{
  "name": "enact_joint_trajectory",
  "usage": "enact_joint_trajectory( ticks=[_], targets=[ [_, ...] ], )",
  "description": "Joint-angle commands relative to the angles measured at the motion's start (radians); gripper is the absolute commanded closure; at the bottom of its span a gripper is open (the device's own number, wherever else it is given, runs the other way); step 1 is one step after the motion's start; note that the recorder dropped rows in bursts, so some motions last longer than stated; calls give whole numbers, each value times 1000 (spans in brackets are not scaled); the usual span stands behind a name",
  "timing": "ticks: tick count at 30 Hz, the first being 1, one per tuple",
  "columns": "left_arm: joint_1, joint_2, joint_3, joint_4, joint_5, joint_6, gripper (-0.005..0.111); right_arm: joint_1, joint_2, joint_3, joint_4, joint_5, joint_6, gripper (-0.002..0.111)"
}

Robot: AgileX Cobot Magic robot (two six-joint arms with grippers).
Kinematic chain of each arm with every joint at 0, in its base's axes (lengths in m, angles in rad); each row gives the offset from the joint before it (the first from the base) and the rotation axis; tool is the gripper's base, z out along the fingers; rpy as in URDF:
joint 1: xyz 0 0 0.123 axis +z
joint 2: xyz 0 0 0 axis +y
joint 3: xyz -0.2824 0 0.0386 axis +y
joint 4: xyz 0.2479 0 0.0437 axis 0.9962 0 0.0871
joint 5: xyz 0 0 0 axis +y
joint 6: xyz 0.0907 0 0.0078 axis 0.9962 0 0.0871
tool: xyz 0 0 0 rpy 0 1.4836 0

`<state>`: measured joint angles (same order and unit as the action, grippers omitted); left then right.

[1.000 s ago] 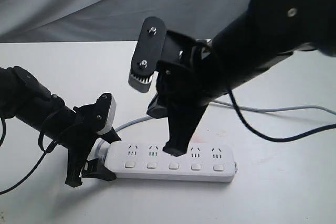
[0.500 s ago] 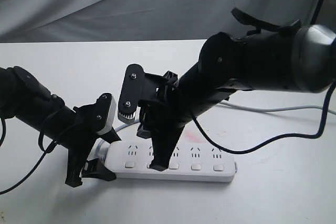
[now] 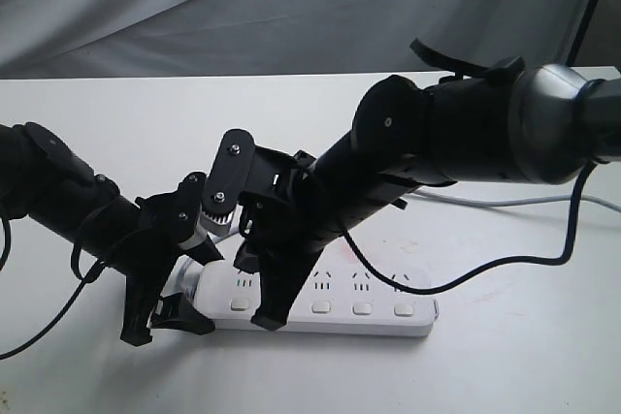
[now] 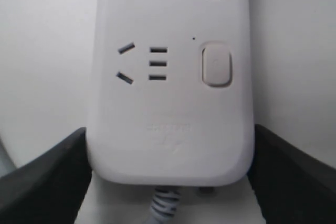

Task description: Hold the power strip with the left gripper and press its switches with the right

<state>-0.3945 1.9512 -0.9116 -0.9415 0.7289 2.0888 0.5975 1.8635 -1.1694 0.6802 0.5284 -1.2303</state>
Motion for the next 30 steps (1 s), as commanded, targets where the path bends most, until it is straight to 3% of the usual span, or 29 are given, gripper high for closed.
enact_joint_trajectory(
  ticks=[1, 6, 8, 23, 30],
  targets=[
    [-6, -3, -1, -15, 8, 5, 52, 1, 0, -2, 19, -7, -21, 101],
    [-6, -3, -1, -15, 8, 5, 52, 1, 0, -2, 35, -31, -21, 75],
    [-6, -3, -1, -15, 8, 5, 52, 1, 0, -2, 35, -31, -21, 70],
    [-6, -3, -1, -15, 8, 5, 52, 1, 0, 14, 114, -54, -22, 68],
    [-6, -3, -1, -15, 8, 5, 52, 1, -11, 137, 243, -224, -250, 68]
  ],
)
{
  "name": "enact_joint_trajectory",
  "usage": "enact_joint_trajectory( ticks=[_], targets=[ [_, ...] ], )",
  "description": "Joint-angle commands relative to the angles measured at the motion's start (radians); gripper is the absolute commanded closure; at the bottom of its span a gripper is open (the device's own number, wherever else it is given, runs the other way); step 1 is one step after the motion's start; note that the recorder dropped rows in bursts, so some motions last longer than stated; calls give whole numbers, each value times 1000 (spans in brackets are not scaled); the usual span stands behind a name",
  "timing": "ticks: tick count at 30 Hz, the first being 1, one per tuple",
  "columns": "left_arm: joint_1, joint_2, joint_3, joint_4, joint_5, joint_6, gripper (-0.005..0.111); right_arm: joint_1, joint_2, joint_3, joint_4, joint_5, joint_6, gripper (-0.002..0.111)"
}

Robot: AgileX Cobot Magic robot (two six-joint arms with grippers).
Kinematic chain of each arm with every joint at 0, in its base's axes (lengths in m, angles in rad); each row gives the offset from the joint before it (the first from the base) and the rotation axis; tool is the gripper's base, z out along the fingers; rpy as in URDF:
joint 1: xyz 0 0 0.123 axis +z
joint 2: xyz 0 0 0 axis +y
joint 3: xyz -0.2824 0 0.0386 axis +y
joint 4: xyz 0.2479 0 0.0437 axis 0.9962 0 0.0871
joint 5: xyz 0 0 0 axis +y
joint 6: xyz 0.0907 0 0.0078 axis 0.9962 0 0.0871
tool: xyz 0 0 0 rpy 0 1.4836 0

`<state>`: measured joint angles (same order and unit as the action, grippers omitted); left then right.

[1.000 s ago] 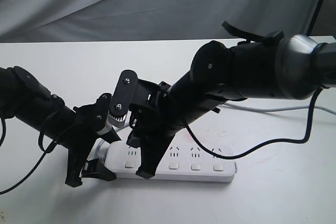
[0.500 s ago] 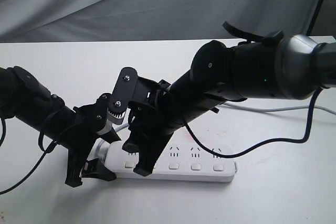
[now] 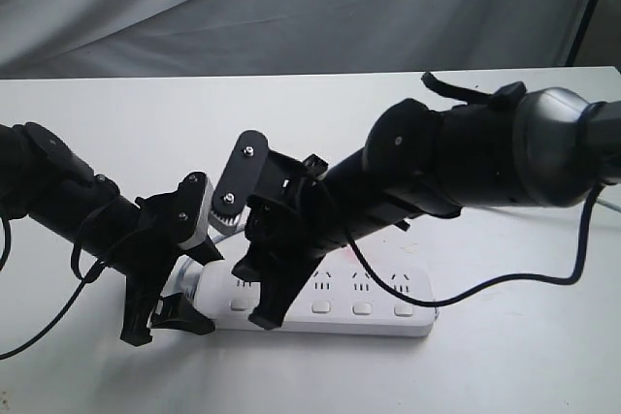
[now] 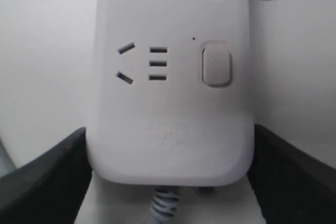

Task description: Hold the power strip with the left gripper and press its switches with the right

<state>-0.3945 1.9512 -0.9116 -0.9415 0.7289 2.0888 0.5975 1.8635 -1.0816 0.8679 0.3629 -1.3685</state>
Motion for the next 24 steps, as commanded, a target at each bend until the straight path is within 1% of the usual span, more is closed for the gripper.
enact_joint_trajectory(
  ticks=[1, 4, 7, 10, 16, 20, 24],
  targets=[
    [-6, -3, -1, -15, 8, 5, 52, 1, -9, 51, 63, -63, -121, 68],
    [-6, -3, -1, -15, 8, 5, 52, 10, -9, 55, 96, -92, -176, 68],
    [-6, -3, -1, -15, 8, 5, 52, 20, -9, 55, 137, -97, -264, 68],
    [-6, -3, -1, -15, 8, 5, 52, 24, -9, 55, 142, -97, -293, 68],
    [-6, -3, -1, -15, 8, 5, 52, 49, -7, 55, 212, -94, -439, 68],
    [-6, -3, -1, -15, 8, 5, 52, 54, -7, 55, 236, -86, -452, 68],
    [-6, -3, -1, -15, 8, 5, 52, 54, -7, 55, 238, -86, -420, 68]
  ],
)
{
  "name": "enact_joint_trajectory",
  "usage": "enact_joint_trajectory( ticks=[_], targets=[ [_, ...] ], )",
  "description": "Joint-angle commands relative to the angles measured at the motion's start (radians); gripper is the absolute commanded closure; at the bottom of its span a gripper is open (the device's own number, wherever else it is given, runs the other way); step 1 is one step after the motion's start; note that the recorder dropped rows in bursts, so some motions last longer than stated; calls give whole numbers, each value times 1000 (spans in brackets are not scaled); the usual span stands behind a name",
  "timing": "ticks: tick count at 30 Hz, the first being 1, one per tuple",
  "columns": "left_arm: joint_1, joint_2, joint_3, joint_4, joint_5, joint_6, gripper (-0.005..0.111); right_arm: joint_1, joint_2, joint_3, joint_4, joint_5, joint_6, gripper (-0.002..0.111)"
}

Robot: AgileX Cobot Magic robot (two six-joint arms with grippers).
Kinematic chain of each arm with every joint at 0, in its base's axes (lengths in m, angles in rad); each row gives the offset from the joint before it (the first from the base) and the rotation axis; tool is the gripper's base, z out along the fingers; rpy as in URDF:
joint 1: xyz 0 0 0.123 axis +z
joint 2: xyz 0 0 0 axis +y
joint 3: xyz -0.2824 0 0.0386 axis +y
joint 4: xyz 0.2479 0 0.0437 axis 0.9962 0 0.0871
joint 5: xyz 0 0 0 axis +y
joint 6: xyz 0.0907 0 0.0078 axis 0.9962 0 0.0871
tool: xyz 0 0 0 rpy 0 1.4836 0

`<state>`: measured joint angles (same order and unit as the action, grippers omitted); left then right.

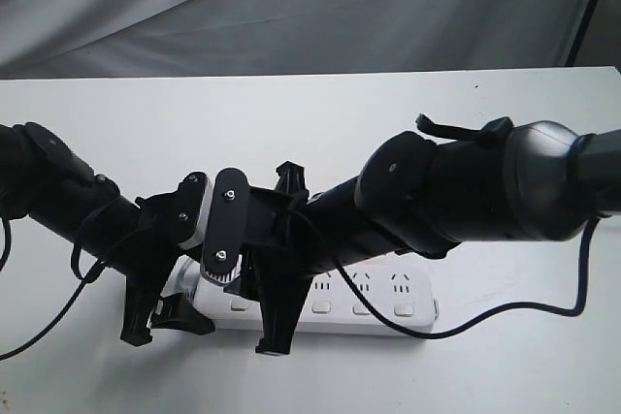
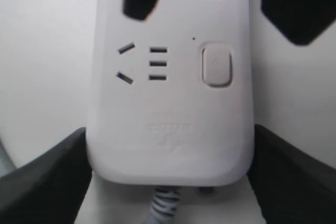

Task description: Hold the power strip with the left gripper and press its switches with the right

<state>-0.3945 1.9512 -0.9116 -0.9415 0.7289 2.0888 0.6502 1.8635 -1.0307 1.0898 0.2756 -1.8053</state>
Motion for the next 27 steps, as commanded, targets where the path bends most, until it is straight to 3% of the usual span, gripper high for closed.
enact_joint_trajectory(
  ticks=[1, 27],
  targets=[
    [-6, -3, -1, -15, 8, 5, 52, 1, -7, 4, 16, 4, 27, 68],
    [-6, -3, -1, -15, 8, 5, 52, -1, 64, 4, 177, 27, -75, 68]
  ],
)
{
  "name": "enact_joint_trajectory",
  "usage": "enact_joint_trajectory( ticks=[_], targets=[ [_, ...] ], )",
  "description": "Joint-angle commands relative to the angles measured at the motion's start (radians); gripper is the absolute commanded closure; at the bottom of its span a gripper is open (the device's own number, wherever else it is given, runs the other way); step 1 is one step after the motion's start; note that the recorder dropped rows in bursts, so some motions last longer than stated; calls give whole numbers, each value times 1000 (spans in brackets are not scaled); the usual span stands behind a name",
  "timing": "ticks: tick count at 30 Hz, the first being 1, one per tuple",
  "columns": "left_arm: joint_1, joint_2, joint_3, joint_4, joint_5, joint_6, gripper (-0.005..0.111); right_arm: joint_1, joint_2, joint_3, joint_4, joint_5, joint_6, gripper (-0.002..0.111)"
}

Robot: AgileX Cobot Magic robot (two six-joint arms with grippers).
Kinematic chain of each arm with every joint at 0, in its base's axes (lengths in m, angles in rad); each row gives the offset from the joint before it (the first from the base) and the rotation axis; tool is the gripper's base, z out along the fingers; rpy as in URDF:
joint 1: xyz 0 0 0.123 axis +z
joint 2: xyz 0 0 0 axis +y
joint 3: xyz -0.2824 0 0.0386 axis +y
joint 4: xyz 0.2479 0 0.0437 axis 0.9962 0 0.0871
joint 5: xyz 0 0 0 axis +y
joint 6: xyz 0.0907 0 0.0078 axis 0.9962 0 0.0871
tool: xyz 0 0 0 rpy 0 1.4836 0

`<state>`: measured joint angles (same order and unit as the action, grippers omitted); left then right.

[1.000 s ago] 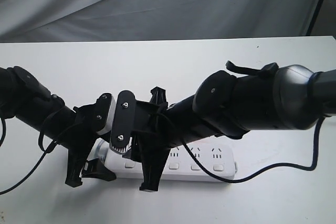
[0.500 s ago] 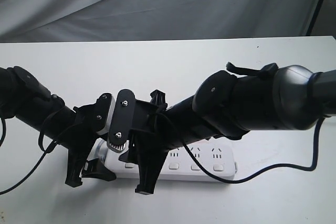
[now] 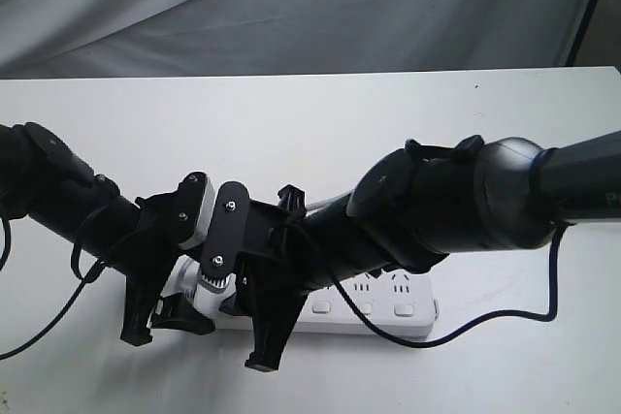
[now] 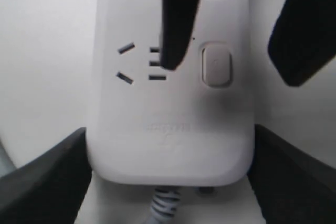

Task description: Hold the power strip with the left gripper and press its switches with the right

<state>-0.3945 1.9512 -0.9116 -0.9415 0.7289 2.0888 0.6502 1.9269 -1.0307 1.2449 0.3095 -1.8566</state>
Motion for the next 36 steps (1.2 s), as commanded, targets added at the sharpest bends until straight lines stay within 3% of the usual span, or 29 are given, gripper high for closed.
enact_joint_trajectory(
  ticks=[1, 36],
  targets=[
    [-6, -3, -1, -15, 8, 5, 52, -1, 0, 4, 32, -17, -50, 68],
    [-6, -3, -1, -15, 8, 5, 52, -5, 58, -37, 37, -56, -132, 68]
  ],
)
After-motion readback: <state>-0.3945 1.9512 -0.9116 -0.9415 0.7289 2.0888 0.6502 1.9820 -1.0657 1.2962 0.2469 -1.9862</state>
